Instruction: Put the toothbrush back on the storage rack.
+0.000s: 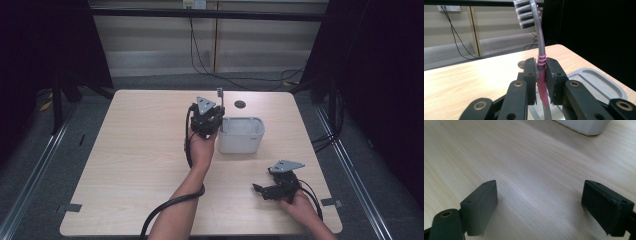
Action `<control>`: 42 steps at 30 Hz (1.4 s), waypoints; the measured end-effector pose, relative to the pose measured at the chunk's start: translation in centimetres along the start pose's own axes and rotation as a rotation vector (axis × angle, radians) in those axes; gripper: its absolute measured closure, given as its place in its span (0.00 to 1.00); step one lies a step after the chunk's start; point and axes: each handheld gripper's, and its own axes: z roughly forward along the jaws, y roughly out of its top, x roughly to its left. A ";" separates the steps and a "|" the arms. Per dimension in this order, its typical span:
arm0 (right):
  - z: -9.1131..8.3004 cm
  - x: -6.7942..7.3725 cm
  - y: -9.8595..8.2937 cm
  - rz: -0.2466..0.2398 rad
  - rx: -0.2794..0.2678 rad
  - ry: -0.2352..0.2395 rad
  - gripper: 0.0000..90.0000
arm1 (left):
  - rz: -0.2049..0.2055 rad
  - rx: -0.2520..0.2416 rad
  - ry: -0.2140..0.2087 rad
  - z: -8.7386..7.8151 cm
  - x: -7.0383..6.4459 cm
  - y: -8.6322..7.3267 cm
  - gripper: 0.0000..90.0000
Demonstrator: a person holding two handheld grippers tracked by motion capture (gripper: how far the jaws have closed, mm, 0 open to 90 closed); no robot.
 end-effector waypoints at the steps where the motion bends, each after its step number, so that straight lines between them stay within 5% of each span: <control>1: 0.0 0.0 0.0 0.000 0.000 0.000 0.15 | 0.003 0.007 0.000 0.0 0.0 -0.2 0.88; 26: 0.0 0.0 0.0 0.000 0.002 -0.002 0.15 | -0.016 0.060 -0.027 -0.8 -0.1 -2.1 0.88; 42: 0.0 0.0 0.0 0.000 0.000 0.000 0.14 | 0.026 0.060 -0.050 -1.4 -0.5 -1.6 0.80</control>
